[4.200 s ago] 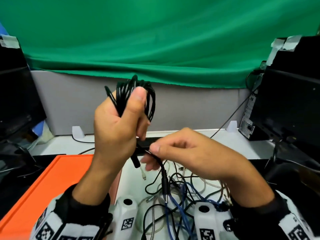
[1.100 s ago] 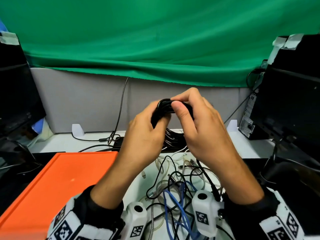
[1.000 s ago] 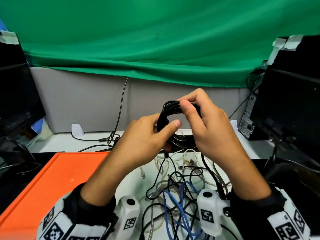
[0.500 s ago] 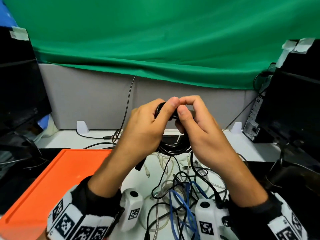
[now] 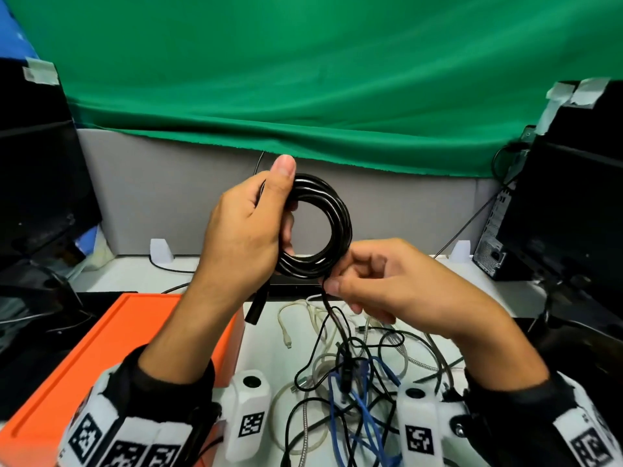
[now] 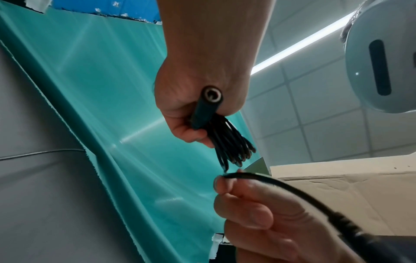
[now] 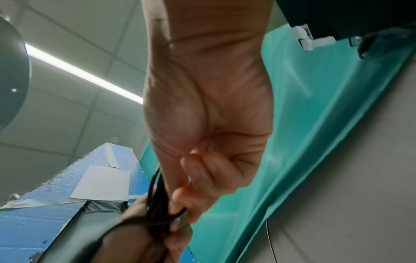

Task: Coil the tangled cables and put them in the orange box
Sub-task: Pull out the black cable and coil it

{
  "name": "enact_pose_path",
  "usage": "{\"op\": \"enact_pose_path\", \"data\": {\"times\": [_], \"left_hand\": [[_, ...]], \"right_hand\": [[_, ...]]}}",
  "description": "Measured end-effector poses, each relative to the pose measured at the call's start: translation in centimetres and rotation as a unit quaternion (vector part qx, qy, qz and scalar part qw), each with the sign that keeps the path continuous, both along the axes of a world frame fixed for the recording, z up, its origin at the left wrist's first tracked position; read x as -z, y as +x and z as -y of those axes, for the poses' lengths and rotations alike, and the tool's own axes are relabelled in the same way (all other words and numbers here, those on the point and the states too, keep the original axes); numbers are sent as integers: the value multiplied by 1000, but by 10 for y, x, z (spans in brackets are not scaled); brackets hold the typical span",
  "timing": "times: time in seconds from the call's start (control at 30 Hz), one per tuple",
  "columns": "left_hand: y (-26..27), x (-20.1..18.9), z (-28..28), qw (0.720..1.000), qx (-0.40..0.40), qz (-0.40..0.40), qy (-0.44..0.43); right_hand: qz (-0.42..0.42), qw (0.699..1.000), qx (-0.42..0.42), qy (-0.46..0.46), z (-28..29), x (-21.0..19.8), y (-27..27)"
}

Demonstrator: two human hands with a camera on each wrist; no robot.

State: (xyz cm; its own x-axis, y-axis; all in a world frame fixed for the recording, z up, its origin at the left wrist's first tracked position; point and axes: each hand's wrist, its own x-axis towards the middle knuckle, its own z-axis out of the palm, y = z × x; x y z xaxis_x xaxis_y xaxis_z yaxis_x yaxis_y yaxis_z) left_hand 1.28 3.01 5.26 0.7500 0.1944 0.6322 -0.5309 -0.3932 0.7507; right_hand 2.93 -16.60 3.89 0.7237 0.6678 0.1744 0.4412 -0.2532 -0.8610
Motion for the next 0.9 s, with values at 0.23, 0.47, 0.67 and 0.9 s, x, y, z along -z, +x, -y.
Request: {"op": "enact_pose_path", "data": {"times": [0.23,0.47,0.67,0.9], "left_hand": [[-12,-5,4,999,49,-18,-1],[-15,2,23,993,108,-51,13],[-17,-2,16,995,93,-17,22],[-9,3,14,995,87,-40,37]], "right_hand": [[-48,951,193,238,-12,-5,11],[-142,883,208,395,-20,-2,11],[17,951,216,221,-14,4,13],[-118,878,197,420,-18,-4,11]]}}
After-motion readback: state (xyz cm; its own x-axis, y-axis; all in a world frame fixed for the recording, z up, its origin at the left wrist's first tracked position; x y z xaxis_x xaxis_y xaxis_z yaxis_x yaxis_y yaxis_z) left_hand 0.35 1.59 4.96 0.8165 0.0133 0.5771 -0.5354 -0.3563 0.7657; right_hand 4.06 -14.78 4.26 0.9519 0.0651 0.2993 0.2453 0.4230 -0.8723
